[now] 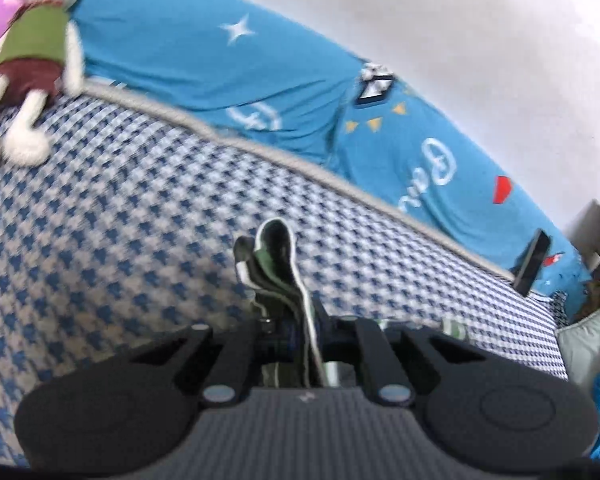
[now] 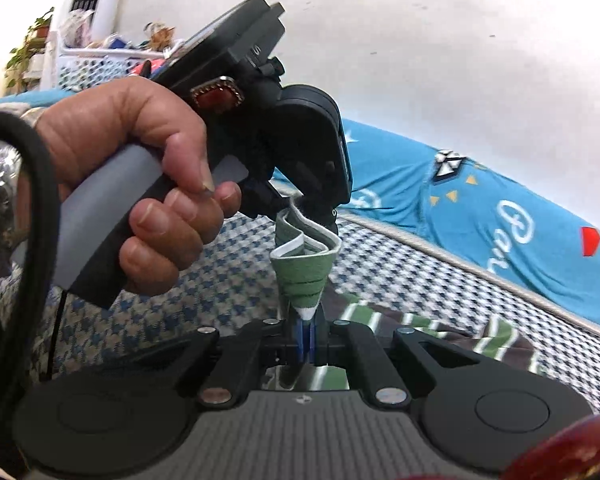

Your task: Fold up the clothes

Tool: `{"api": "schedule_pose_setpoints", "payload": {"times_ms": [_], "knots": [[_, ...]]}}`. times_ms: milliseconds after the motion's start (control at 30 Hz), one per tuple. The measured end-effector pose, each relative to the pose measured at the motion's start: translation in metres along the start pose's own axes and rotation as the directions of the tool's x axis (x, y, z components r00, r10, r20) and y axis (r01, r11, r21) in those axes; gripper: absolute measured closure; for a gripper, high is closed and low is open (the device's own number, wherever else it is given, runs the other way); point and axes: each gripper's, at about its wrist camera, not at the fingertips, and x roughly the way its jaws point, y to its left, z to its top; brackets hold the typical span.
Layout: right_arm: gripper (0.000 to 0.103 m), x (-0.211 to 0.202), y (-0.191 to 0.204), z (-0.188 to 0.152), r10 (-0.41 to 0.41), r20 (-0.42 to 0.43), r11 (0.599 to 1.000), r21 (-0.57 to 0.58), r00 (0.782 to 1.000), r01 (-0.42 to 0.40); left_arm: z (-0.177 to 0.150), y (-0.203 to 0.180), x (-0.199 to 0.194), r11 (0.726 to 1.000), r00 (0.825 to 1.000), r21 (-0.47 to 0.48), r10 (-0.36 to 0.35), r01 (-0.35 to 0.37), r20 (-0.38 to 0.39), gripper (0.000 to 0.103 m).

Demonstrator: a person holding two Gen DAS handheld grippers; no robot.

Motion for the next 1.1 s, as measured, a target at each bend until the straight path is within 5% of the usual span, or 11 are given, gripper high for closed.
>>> {"api": "schedule_pose_setpoints", "payload": {"times_ms": [333,733,800,867,1033,1100], "knots": [[0.099,-0.030,-0.045,-0.004,-0.163,0.046,0.985,0.061,0.986,0.160,-0.010,-0.076,0.002,0.989,0.995,0.129,-0.084,0.077,0.056,0.095],[0.098,-0.046,-0.103,-0.039,-0.324,-0.070,0.923,0.196,0.943,0.332,-0.048,-0.156,0.065,0.939,0.977,0.267,-0.207,0.215,-0.058,0.094],[0.098,-0.043,-0.114,-0.047,-0.323,-0.132,0.904,0.249,0.937,0.347,-0.056,-0.158,0.079,0.936,0.971,0.259,-0.226,0.240,-0.083,0.082],[0.098,-0.039,-0.126,-0.055,-0.320,-0.205,0.877,0.306,0.925,0.371,-0.061,-0.158,0.087,0.935,0.967,0.247,-0.235,0.253,-0.100,0.052],[0.083,-0.045,-0.151,-0.069,-0.309,-0.306,0.780,0.461,0.901,0.424,-0.057,-0.148,0.079,0.947,0.973,0.225,-0.221,0.229,-0.059,0.018],[0.083,-0.052,-0.154,-0.070,-0.340,-0.315,0.753,0.474,0.886,0.457,-0.053,-0.142,0.074,0.953,0.976,0.209,-0.214,0.217,-0.040,0.017]]}}
